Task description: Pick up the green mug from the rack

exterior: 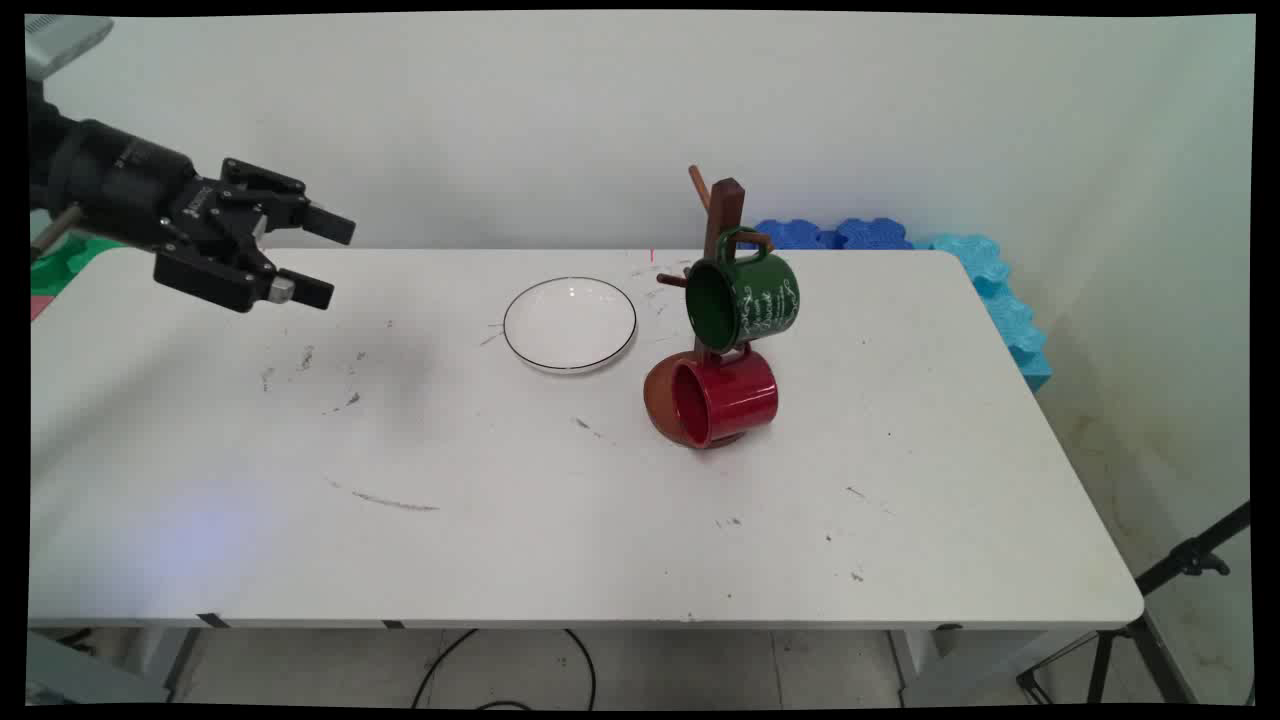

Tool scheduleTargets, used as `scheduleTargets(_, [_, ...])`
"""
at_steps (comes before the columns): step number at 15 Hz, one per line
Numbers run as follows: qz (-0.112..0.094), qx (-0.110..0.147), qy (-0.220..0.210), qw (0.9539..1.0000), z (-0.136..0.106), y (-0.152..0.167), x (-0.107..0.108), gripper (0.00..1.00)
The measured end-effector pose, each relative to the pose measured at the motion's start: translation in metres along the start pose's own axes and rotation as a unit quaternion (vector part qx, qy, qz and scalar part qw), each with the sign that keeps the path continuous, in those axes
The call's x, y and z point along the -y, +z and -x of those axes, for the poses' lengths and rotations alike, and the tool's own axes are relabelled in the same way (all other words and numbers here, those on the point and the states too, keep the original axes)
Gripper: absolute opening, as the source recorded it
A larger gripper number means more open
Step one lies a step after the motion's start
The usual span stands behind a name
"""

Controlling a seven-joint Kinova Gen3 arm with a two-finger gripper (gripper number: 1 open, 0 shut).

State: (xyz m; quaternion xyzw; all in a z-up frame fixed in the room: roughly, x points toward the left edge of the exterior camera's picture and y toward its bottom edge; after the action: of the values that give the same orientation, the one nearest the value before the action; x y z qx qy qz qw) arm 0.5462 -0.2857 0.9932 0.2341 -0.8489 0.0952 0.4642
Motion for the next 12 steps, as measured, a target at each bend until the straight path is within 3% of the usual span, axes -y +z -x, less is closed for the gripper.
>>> scheduleTargets(8, [-0.018,-0.014,-0.009,0.9997,-0.012,0.021,-0.020,1.00])
scheduleTargets(12, [-0.033,-0.028,-0.030,0.9986,-0.036,0.048,-0.035,1.00])
